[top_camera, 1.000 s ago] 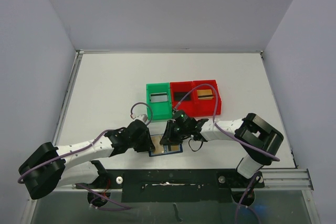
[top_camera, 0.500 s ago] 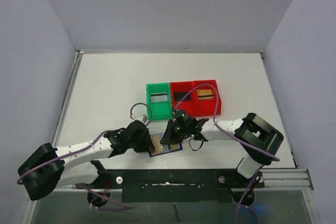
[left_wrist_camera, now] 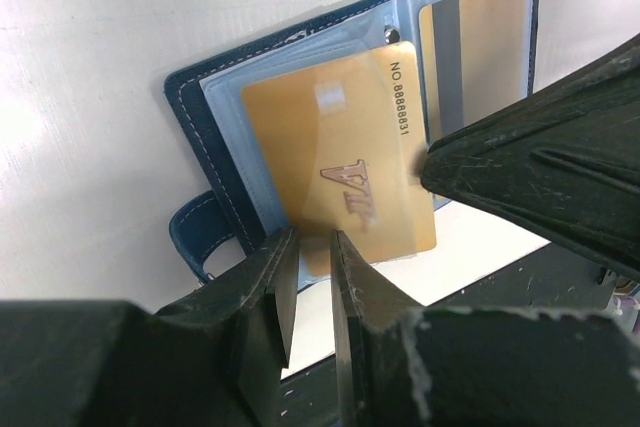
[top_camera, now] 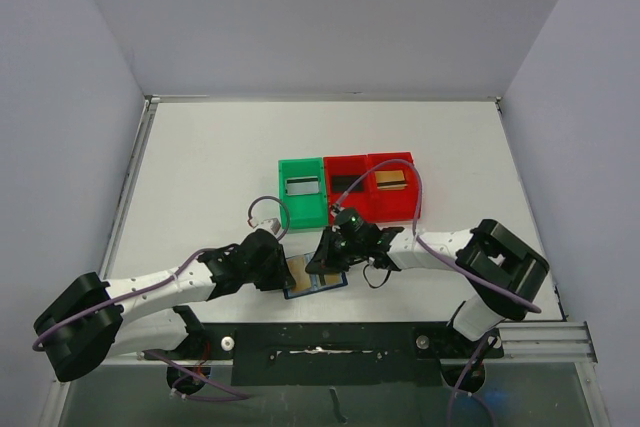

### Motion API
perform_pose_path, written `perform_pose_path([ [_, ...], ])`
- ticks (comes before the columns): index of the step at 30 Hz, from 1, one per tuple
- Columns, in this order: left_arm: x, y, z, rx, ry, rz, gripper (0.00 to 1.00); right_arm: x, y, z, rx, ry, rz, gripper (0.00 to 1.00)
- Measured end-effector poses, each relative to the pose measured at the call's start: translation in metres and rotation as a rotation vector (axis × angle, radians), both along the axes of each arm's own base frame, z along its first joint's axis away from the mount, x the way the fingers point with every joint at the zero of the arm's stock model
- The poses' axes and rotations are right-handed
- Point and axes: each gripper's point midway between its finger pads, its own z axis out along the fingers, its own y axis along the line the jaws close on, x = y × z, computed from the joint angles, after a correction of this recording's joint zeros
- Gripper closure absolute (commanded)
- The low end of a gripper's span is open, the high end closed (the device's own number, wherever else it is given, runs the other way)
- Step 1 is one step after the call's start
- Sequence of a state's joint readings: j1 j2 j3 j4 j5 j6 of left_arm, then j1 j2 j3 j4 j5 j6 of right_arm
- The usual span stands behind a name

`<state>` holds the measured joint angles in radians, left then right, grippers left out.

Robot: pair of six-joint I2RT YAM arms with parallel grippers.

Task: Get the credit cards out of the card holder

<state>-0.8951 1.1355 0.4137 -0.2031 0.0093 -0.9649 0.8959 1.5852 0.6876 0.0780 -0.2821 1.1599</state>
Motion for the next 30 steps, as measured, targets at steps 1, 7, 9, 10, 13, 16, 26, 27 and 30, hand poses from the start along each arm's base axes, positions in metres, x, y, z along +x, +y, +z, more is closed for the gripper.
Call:
perform_pose_path([
  [1,0.000,0.000,0.000,0.001,0.000,0.000,0.81,0.000,-0.001,0.001,0.001,-0.001,-0.002,1.00],
  [7,0.000,0.000,0.000,0.001,0.001,0.000,0.81,0.004,-0.010,0.001,0.004,0.000,-0.025,1.00],
  [9,0.000,0.000,-0.001,0.002,0.001,0.000,0.81,0.005,-0.012,0.001,0.003,0.000,-0.030,1.00],
  [10,0.000,0.000,-0.001,0.002,0.001,0.000,0.81,0.005,-0.012,0.001,0.004,0.000,-0.031,1.00],
  [13,0.000,0.000,-0.001,0.002,0.001,0.000,0.81,0.005,-0.012,0.001,0.004,0.000,-0.031,1.00],
  [16,0.000,0.000,-0.001,0.002,0.001,0.000,0.78,0.005,-0.012,0.001,0.006,-0.002,-0.031,1.00],
  [26,0.011,-0.008,0.018,-0.010,-0.041,-0.004,0.68,0.004,-0.012,-0.001,0.018,0.003,-0.042,1.00],
  [27,0.014,-0.012,0.023,-0.019,-0.053,-0.005,0.68,0.004,-0.013,-0.001,0.019,0.005,-0.045,1.00],
  [30,0.020,-0.018,0.033,-0.042,-0.076,-0.009,0.68,0.003,-0.013,-0.002,0.019,0.011,-0.049,1.00],
])
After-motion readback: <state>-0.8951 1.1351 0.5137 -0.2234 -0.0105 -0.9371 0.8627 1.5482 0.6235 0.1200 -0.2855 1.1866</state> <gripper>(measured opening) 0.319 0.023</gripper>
